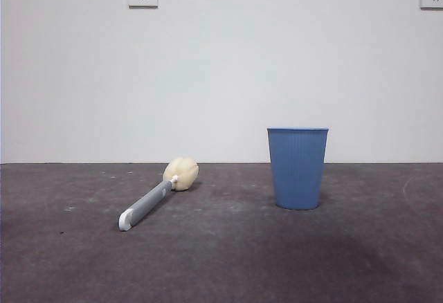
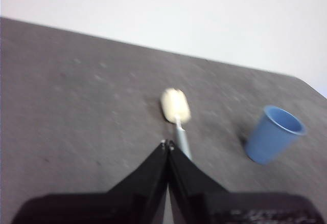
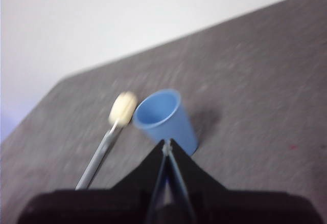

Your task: Pick up the cup brush,pick up the cup,insert the brush into the cup,clean the cup,put the cup brush back,put the cup back to the fixed position on the table

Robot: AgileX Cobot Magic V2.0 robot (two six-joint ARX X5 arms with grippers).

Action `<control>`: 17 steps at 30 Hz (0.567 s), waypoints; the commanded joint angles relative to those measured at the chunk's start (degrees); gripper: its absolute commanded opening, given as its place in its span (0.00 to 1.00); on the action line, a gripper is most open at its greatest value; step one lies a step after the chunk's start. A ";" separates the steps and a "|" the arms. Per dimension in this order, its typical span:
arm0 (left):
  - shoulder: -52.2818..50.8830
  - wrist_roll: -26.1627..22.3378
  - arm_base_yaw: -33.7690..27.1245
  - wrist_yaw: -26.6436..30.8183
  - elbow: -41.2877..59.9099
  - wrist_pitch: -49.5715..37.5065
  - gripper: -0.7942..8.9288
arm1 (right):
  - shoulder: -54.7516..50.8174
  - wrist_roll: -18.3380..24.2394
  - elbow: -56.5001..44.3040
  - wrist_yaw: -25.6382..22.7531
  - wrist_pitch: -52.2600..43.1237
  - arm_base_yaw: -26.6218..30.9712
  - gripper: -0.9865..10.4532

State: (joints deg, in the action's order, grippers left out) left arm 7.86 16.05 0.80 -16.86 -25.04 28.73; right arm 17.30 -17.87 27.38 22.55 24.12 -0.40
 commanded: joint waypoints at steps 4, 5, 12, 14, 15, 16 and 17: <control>7.78 -7.23 -0.13 -8.68 -7.89 9.14 0.07 | 9.53 14.27 13.62 6.67 17.31 -0.17 0.08; 8.98 -8.33 -0.13 -9.46 -9.14 10.97 0.07 | 10.97 16.17 15.43 7.61 19.89 -0.22 0.08; 17.55 -17.46 -0.09 -16.11 -17.84 25.07 0.07 | 18.91 24.57 25.03 9.03 35.52 -2.19 0.08; 19.30 -19.61 -0.04 -16.74 -19.82 28.46 0.07 | 19.80 25.88 25.81 9.03 38.03 -2.97 0.08; 20.09 -20.52 -0.02 -16.70 -20.79 30.01 0.07 | 20.09 26.32 25.94 9.05 39.06 -3.32 0.08; 20.76 -21.11 -0.02 -16.68 -21.57 31.30 0.07 | 20.31 26.56 25.97 9.03 39.76 -3.63 0.08; 21.20 -21.53 -0.02 -16.70 -22.14 32.09 0.07 | 20.48 26.58 25.97 9.01 40.28 -3.82 0.08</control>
State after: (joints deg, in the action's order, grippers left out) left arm 28.84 -2.46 0.80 -33.23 -46.70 60.31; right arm 37.67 6.96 53.08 31.40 64.34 -3.97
